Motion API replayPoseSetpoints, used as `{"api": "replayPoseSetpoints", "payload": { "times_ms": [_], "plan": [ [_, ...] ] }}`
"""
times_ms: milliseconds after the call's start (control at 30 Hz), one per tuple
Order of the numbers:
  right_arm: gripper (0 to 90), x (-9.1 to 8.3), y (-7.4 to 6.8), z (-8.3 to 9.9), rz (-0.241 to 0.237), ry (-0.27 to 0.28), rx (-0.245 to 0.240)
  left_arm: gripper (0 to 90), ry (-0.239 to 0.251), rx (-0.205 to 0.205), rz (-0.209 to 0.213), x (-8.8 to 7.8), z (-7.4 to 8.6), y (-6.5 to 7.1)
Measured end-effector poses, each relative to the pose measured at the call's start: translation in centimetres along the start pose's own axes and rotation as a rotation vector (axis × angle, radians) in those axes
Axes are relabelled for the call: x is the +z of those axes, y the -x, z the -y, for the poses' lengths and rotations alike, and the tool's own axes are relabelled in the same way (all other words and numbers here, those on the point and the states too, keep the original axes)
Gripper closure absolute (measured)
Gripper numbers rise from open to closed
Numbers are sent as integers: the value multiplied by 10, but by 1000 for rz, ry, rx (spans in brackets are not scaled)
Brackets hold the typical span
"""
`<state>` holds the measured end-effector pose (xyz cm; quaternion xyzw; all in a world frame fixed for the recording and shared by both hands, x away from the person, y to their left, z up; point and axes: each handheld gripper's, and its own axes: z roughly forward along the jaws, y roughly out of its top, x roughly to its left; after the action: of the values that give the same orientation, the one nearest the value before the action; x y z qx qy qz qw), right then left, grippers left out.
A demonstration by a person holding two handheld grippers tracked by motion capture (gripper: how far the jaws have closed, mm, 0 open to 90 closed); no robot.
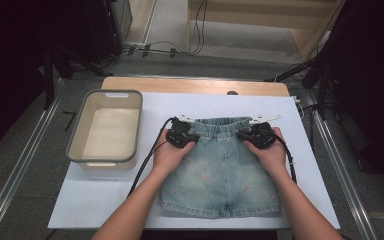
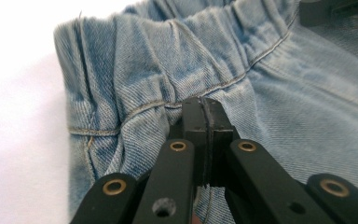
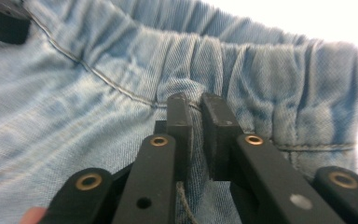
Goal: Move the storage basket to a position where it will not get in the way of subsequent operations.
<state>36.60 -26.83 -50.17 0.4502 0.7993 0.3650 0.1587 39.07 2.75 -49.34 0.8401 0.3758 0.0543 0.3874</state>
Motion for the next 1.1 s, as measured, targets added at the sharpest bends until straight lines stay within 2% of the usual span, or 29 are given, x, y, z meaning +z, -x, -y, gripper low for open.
{"api": "replayPoseSetpoints", "payload": {
  "times_ms": [33,133,267,400,467,500,567,633,700,767,800,867,900,967,1100],
  "plan": [
    [850,-3,1,-2,-3,20,4,883,12,-5,0,-3,-2,0],
    [855,-8,4,-9,-6,48,10,884,46,-4,-12,-7,-8,-3],
    [861,-7,3,-19,13,55,-11,885,77,-47,-20,-10,-12,-13],
    [862,-10,6,-27,24,103,5,884,81,-45,-47,-8,-12,-17],
    [861,-4,5,-29,43,93,-7,883,45,-42,-61,0,-11,-18],
    [860,1,4,-28,54,75,-18,882,15,-54,-52,5,-10,-21],
    [849,12,4,-25,65,27,-20,879,8,-65,-48,10,-7,-23],
    [790,17,11,-21,29,16,25,867,11,-79,-37,9,-8,-24],
    [679,13,17,-20,11,44,62,794,27,-74,-23,5,-10,-23],
    [610,5,22,-21,9,99,82,595,56,-58,-38,1,-13,-20],
    [590,2,26,-22,24,118,92,501,70,-52,-40,-1,-14,-19],
    [587,-4,34,-23,60,140,136,417,98,-51,-52,-3,-18,-18],
    [587,-5,38,-23,69,136,159,380,98,-55,-66,-3,-19,-20],
    [579,-3,44,-21,81,116,170,310,96,-78,-107,-2,-20,-25],
    [519,11,49,-10,94,16,153,289,84,-141,-153,-2,-18,-38]
  ]
}}
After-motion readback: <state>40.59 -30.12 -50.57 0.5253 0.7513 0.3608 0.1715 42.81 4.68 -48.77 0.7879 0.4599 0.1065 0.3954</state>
